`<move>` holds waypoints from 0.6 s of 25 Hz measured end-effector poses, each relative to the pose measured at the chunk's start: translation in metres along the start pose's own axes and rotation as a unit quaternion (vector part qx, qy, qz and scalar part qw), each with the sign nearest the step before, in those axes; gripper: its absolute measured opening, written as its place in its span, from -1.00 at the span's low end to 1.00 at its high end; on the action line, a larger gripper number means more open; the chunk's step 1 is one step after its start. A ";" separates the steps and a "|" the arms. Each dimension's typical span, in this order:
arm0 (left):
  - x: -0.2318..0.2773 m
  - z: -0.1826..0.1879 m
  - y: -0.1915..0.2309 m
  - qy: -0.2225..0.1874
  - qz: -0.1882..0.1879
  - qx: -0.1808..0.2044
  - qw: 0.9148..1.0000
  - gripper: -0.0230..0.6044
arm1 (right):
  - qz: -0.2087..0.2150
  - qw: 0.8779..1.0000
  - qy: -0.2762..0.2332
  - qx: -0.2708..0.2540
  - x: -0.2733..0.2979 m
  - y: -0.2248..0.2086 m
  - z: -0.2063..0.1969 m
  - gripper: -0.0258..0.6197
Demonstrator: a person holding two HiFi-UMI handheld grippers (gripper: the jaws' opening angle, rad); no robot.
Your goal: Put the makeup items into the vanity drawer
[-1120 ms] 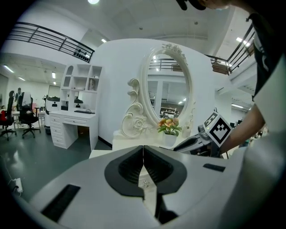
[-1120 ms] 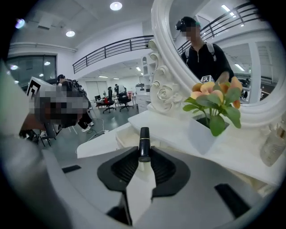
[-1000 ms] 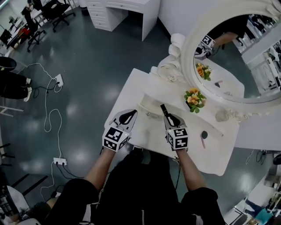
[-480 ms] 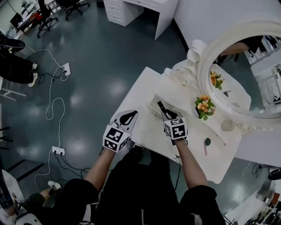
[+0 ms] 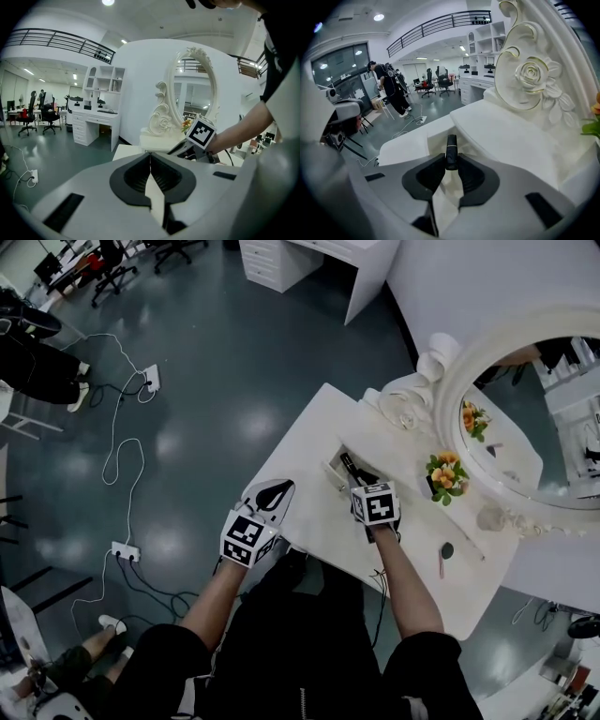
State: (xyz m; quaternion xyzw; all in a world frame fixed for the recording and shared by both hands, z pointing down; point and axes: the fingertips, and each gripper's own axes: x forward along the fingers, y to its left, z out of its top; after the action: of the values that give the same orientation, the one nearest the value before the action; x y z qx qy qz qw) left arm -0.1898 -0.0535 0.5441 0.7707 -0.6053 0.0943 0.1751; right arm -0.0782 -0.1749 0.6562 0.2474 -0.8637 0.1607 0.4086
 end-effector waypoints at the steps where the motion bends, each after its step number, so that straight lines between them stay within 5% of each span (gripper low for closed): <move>1: -0.001 0.000 0.001 0.000 0.001 -0.001 1.000 -0.86 | 0.001 1.000 0.002 0.000 0.002 0.000 0.001 -0.63; 15: -0.003 -0.006 0.003 0.007 0.008 -0.007 1.000 -0.86 | -0.014 0.999 0.040 0.004 0.007 -0.005 0.005 -0.63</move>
State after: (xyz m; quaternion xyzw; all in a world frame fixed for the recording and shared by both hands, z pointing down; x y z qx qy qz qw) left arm -0.1929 -0.0492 0.5494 0.7638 -0.6111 0.0966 0.1840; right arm -0.0825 -0.1841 0.6590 0.2543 -0.8424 0.1687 0.4442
